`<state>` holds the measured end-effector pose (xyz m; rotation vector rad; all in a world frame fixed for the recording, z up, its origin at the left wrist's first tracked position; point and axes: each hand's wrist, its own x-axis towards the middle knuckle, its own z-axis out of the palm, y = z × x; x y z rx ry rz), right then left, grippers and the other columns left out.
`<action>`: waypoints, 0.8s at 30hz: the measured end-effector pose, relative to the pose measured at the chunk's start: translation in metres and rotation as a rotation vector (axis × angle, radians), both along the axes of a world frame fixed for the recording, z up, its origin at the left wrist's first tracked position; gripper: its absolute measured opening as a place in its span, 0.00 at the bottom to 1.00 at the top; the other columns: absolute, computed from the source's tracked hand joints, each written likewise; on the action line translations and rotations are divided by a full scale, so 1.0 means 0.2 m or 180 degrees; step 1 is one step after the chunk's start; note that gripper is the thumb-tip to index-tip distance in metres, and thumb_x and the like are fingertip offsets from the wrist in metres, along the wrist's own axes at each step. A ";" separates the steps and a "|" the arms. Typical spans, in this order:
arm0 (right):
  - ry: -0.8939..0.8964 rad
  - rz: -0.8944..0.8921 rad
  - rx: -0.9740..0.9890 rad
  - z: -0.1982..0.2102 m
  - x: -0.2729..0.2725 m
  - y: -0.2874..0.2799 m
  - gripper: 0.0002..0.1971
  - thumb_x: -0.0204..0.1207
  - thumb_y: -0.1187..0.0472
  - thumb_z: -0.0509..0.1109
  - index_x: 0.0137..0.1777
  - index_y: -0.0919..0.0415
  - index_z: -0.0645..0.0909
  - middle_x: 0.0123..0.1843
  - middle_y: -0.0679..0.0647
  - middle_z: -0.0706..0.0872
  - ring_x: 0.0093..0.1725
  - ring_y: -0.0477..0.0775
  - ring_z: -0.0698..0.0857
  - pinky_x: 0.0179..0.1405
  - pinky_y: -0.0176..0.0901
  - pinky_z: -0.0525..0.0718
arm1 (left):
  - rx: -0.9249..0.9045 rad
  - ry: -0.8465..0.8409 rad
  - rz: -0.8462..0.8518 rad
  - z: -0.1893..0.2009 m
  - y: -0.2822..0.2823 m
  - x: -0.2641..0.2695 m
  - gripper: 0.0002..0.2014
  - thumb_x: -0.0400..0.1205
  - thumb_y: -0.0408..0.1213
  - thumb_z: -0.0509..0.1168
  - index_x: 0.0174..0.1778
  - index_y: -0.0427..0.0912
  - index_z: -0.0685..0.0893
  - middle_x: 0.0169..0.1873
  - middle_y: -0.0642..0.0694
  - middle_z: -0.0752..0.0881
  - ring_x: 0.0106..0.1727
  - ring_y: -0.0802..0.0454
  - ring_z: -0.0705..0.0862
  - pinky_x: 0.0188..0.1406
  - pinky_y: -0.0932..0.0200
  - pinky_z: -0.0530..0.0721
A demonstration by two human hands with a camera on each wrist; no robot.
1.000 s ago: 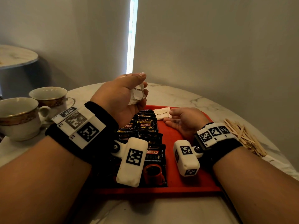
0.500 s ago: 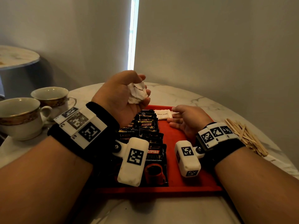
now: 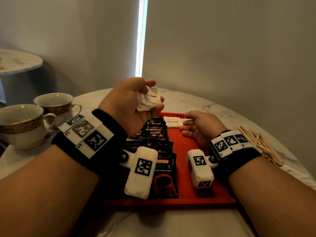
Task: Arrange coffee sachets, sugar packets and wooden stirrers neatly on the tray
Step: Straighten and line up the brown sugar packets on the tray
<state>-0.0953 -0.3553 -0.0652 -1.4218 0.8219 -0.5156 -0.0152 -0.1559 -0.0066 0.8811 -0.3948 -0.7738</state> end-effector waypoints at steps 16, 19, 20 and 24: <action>-0.0847 0.0862 -0.0299 0.26 -0.12 0.22 0.18 0.76 0.44 0.71 0.51 0.59 0.85 0.39 0.53 0.85 0.34 0.50 0.83 0.32 0.42 0.74 | 0.0223 -0.0362 -0.0012 -0.01 -0.01 -0.01 0.06 0.84 0.28 0.65 0.55 0.40 0.83 0.51 0.36 0.90 0.42 0.46 0.90 0.33 0.58 0.89; -0.0810 0.1198 -0.0496 0.27 -0.14 0.27 0.21 0.68 0.44 0.74 0.53 0.60 0.86 0.40 0.52 0.86 0.36 0.49 0.82 0.32 0.41 0.75 | 0.0188 -0.0414 -0.0098 -0.03 -0.01 0.00 0.12 0.83 0.29 0.66 0.63 0.36 0.82 0.54 0.35 0.89 0.43 0.46 0.90 0.32 0.60 0.87; -0.0821 0.1249 -0.0538 0.27 -0.14 0.28 0.17 0.70 0.48 0.77 0.52 0.59 0.86 0.40 0.52 0.86 0.35 0.49 0.82 0.32 0.41 0.75 | 0.0171 -0.0440 -0.0123 -0.03 -0.01 0.01 0.13 0.83 0.29 0.66 0.64 0.35 0.82 0.54 0.35 0.89 0.43 0.47 0.89 0.32 0.60 0.87; -0.0864 0.1186 -0.0537 0.25 -0.13 0.30 0.04 0.79 0.63 0.73 0.51 0.61 0.86 0.38 0.53 0.86 0.33 0.49 0.82 0.31 0.42 0.74 | 0.0122 -0.0416 -0.0113 -0.03 -0.02 0.00 0.10 0.83 0.29 0.66 0.60 0.36 0.82 0.51 0.36 0.90 0.39 0.48 0.90 0.33 0.59 0.88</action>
